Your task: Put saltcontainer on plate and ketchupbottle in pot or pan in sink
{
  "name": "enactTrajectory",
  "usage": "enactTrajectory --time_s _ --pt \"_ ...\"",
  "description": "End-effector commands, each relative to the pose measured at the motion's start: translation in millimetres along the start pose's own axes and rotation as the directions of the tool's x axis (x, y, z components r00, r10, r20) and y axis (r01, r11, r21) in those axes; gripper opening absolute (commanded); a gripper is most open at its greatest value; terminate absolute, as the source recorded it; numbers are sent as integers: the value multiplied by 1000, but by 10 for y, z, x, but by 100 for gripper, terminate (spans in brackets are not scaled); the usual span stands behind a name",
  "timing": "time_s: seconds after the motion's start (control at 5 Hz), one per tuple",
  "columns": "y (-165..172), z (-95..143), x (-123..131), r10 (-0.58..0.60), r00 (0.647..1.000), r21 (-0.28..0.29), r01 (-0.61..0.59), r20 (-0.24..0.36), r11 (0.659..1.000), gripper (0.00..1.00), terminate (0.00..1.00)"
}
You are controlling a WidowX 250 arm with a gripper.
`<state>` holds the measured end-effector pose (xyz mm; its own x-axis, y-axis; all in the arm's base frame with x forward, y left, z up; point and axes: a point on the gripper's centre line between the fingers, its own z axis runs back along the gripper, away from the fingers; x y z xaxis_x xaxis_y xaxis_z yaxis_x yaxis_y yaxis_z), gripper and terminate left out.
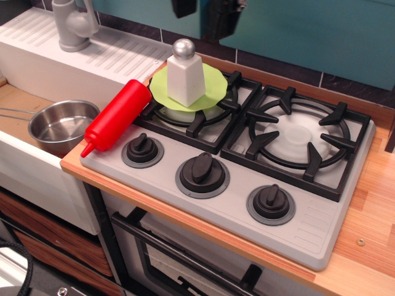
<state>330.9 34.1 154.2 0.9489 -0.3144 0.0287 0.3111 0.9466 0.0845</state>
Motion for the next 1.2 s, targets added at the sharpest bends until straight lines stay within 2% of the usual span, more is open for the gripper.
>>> enactTrajectory --time_s 0.0,0.2,0.6,1.0 --pt "64 183 60 11 998 26 -12 54 1000 100 0" --pt "177 196 -115 -28 994 35 24 105 999 100 0" --pt "383 10 -184 -67 979 108 47 192 993 100 0" --pt "606 -214 -249 20 974 129 -50 227 990 100 0"
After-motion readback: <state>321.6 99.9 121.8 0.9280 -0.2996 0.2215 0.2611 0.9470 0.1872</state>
